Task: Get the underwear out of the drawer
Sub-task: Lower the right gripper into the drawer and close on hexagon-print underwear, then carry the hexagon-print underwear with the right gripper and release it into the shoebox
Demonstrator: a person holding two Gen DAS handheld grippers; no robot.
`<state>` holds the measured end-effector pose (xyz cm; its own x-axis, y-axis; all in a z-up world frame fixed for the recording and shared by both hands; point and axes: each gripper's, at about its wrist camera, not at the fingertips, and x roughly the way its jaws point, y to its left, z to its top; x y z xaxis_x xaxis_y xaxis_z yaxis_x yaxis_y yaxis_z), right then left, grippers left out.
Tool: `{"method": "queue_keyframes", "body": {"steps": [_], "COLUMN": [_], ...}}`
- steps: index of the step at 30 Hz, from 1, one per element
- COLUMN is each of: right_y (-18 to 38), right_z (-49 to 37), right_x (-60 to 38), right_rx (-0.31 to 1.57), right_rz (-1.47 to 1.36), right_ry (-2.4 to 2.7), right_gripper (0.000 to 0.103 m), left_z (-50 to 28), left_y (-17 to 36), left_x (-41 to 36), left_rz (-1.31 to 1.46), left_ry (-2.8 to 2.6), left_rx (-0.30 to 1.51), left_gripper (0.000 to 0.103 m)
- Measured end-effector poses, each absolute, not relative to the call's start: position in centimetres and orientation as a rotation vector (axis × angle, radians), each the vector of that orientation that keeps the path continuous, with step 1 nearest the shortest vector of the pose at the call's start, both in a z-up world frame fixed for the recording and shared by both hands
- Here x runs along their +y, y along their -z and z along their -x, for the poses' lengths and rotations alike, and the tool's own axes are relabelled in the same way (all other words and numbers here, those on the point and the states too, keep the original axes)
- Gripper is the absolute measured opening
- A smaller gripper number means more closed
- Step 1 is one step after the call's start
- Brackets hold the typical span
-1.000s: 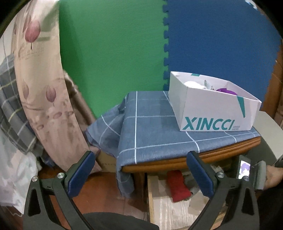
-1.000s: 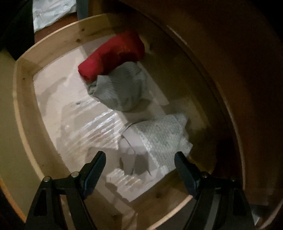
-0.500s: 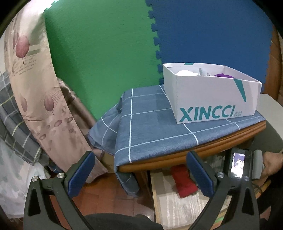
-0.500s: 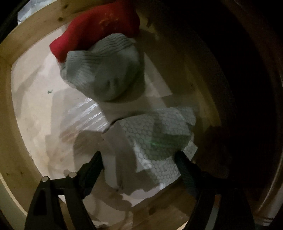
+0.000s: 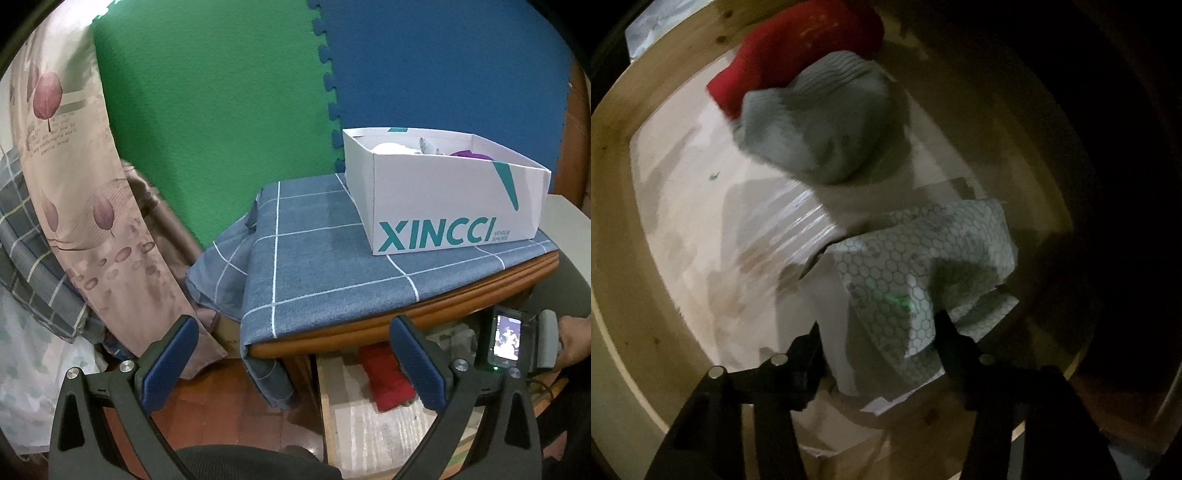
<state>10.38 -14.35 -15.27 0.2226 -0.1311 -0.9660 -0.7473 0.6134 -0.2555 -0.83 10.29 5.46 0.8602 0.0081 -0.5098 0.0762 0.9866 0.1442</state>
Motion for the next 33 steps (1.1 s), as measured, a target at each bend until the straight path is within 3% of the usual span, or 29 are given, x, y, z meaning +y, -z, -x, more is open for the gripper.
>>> {"method": "queue_keyframes", "body": {"steps": [6, 19, 33], "right_y": [13.9, 10.4, 2.5], "right_z": [-10.4, -6.6, -3.9], "right_x": [-14.4, -15.0, -17.1], "right_rx": [1.333, 1.284, 1.190], "right_rz": [0.794, 0.765, 0.417], "right_ry": [-0.523, -0.582, -0.658], "right_gripper": [0.036, 0.034, 0.034], "left_z": [1.0, 0.5, 0.6], "left_y": [-5.4, -5.3, -5.4], "left_x": [10.2, 10.3, 10.4], "left_rz": [-0.168, -0.177, -0.177], "left_ry": [0.026, 0.000, -0.003], "left_rx": [0.526, 0.547, 0.548], "left_gripper": [0.102, 0.102, 0.102]}}
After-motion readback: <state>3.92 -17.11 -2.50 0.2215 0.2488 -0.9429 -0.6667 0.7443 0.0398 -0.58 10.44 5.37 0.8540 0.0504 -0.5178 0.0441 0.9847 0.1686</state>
